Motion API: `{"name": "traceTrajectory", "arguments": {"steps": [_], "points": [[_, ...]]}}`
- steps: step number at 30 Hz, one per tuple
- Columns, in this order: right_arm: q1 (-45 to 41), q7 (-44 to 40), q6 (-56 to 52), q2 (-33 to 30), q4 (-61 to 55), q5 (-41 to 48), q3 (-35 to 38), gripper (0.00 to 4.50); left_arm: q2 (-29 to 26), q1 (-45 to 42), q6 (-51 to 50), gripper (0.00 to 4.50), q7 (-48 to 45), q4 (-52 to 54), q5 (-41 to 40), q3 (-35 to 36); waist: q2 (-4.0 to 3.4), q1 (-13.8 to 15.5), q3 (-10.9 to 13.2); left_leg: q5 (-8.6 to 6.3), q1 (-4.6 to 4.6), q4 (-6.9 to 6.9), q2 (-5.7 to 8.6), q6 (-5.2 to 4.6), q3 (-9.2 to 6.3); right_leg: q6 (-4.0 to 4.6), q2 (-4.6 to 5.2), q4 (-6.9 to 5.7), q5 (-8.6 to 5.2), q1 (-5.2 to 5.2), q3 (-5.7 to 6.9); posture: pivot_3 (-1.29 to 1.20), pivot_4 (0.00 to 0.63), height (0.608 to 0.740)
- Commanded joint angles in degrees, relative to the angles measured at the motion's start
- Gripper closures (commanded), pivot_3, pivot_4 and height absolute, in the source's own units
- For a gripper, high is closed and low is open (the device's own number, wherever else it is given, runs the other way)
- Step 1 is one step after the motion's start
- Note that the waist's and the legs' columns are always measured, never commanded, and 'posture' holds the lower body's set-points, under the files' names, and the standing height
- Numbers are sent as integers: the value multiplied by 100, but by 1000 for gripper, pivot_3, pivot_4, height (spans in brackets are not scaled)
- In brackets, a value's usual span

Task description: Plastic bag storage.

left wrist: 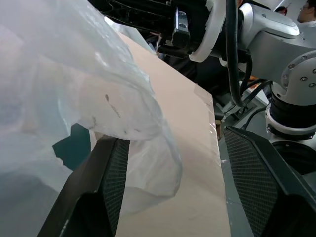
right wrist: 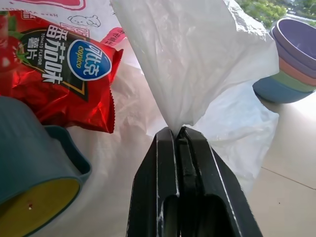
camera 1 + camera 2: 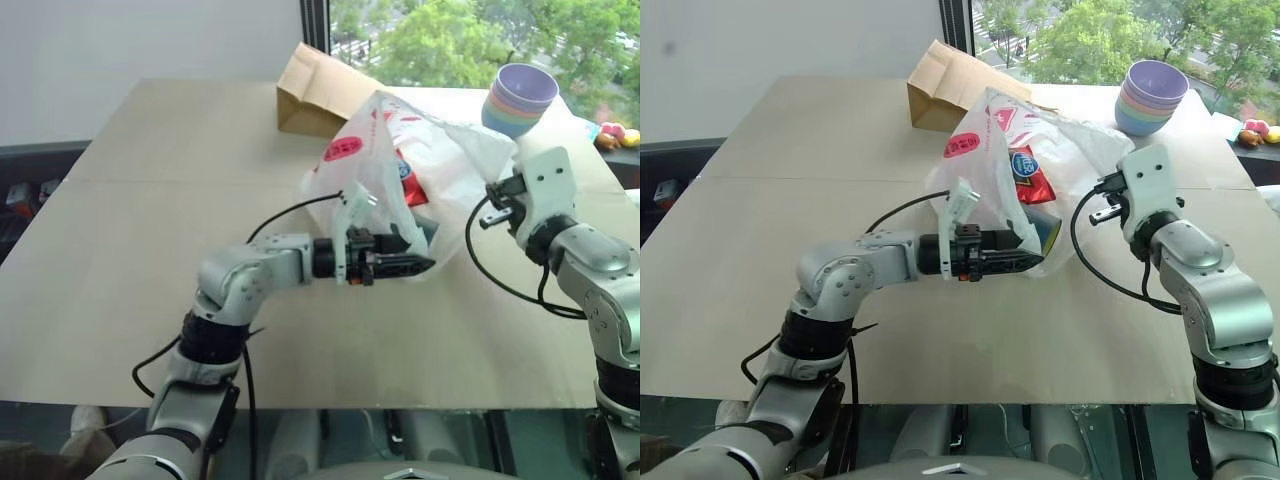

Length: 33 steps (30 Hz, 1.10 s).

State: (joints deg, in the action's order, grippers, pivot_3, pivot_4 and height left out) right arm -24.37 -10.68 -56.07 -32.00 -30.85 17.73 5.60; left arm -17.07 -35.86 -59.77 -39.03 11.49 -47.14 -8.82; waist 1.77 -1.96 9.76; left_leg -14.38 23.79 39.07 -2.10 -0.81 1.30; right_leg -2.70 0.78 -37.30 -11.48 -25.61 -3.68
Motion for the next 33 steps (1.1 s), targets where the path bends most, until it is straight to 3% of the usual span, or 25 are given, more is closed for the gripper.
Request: {"name": "traceTrajectory", "arguments": {"steps": [1, 6, 11, 16, 19, 23, 27, 33], "points": [[-253, 25, 142, -66, 6, -219, -31, 4500, 199, -169, 83, 2139, 12, -100, 71, -37, 0, -7, 0, 0, 0, 0, 0, 0, 1, 0, 0, 0, 0, 0, -1, 0, 150, 740], [-362, 78, 221, -24, 292, -398, 93, 4500, 330, -161, 3, 4431, 84, -66, -94, 236, 0, -8, 0, 0, 0, -1, -1, 0, -1, -2, -1, -1, 2, -1, 0, 0, 150, 740], [-552, 71, 366, 198, 394, -278, 400, 4500, 580, -330, -227, 4431, 374, -116, -861, 1107, 0, -13, 0, 0, 2, 0, 0, 0, 0, -11, 0, 0, 7, -1, -1, 0, 150, 740], [-1303, -57, 179, 910, 321, 882, 1435, 4500, 749, -1048, -335, 4431, 1347, -739, -2415, 2613, -2, -26, 2, 0, -1, 0, -3, 0, -4, -14, -4, -3, 8, -1, 0, 0, 150, 740], [-2178, 15, 102, 1198, 627, 1717, 2056, 4500, 473, -1749, -83, 4431, 1893, -1426, -2910, 3315, -3, -23, 3, 0, 1, 1, -3, 0, -10, -13, -4, -5, 10, -1, 6, 0, 150, 740], [-3432, 57, 273, 1163, 1577, 2293, 2464, 4500, -165, -2668, 390, 4431, 1747, -2270, -2506, 3535, -7, -25, 8, 0, 4, -1, -1, 0, -8, 6, -5, 0, 21, -3, 8, 0, 150, 740], [-4388, -12, 529, 919, 2569, 2490, 2572, 4500, -770, -3102, 468, 4431, 1048, -2692, -1891, 3081, -8, -5, 7, 0, 7, -36, 0, 0, -7, 10, -1, 34, 23, -1, 14, 0, 150, 740], [-4851, -360, 835, 453, 3226, 2470, 2337, 4500, -731, -3076, 886, 4431, 657, -2285, -1320, 2688, -12, 22, 9, 1, 17, -79, 5, 2, -5, 10, 14, 61, 23, -10, 19, 0, 150, 740]]}}
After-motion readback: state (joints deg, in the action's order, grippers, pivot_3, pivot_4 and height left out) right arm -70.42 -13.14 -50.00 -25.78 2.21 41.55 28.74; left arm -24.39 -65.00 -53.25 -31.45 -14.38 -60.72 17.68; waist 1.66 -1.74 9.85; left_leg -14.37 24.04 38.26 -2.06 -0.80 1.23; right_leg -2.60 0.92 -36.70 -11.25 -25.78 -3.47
